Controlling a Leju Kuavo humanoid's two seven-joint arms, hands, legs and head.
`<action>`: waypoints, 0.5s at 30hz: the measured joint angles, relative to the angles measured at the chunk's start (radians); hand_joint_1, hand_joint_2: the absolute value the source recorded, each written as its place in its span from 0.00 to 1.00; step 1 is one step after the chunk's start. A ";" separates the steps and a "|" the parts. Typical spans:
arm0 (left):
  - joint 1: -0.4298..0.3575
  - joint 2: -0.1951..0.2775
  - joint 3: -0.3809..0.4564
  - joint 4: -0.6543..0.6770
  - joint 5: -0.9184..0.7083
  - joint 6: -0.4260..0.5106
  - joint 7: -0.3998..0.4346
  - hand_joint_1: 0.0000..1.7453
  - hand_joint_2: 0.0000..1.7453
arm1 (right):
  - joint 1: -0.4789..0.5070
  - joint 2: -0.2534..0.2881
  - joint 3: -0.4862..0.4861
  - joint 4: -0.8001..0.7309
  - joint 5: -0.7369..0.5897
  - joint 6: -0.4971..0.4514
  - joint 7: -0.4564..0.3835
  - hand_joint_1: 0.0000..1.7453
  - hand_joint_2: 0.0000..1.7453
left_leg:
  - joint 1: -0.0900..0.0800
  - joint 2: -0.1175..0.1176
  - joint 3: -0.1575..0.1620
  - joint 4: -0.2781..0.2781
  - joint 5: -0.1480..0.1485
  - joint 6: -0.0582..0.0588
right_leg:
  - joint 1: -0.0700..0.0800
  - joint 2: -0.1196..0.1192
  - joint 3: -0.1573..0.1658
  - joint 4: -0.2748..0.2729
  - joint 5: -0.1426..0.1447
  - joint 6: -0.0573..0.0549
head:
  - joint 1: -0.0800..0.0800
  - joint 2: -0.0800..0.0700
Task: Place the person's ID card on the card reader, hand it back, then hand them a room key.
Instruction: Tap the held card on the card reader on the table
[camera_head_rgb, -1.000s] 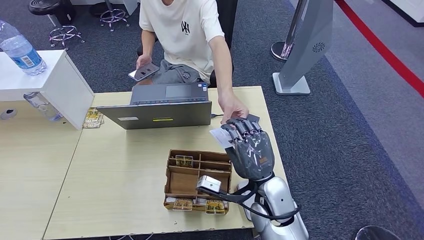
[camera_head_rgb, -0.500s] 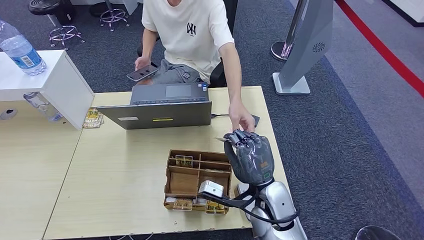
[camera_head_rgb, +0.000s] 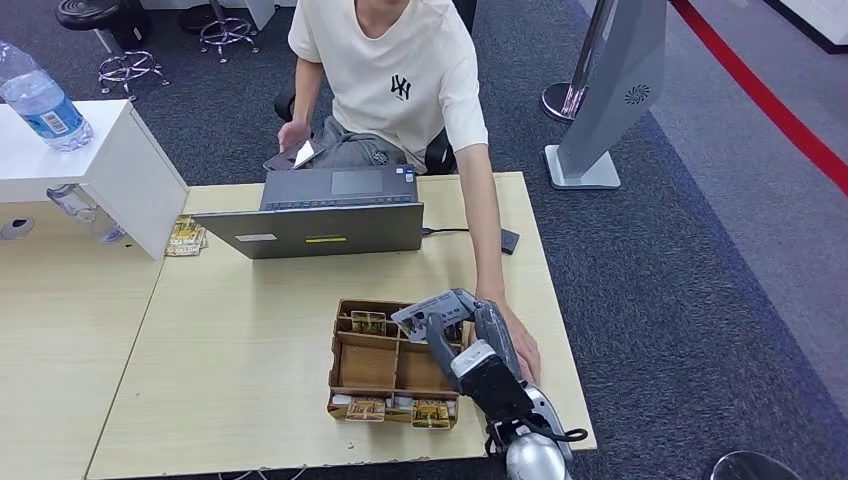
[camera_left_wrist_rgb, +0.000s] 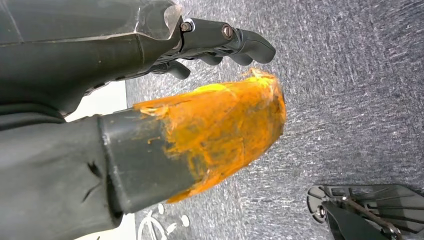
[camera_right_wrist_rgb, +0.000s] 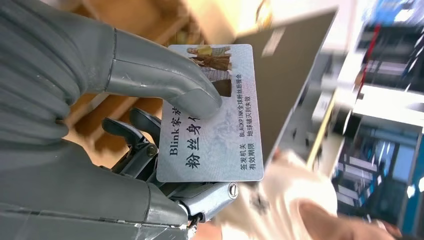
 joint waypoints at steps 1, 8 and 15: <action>0.000 0.000 0.005 0.000 0.003 0.001 -0.002 0.00 0.00 | 0.011 -0.006 -0.002 -0.009 -0.039 0.030 -0.001 1.00 1.00 | 0.000 0.000 0.000 0.000 0.000 0.000 | 0.000 0.000 0.000 0.000 0.000 0.000 | 0.000 0.000; 0.000 0.000 0.036 0.000 0.020 0.009 -0.011 0.00 0.00 | 0.065 -0.052 -0.056 -0.043 -0.158 0.117 0.002 1.00 1.00 | 0.000 0.000 0.000 0.000 0.000 0.000 | 0.000 0.000 0.000 0.000 0.000 0.000 | 0.000 0.000; 0.000 0.000 0.059 0.000 0.029 0.013 -0.021 0.00 0.00 | 0.106 -0.100 -0.138 -0.052 -0.181 0.144 0.015 1.00 1.00 | -0.001 0.000 0.000 0.000 0.000 0.000 | 0.000 0.000 0.000 0.000 0.000 0.000 | 0.000 0.000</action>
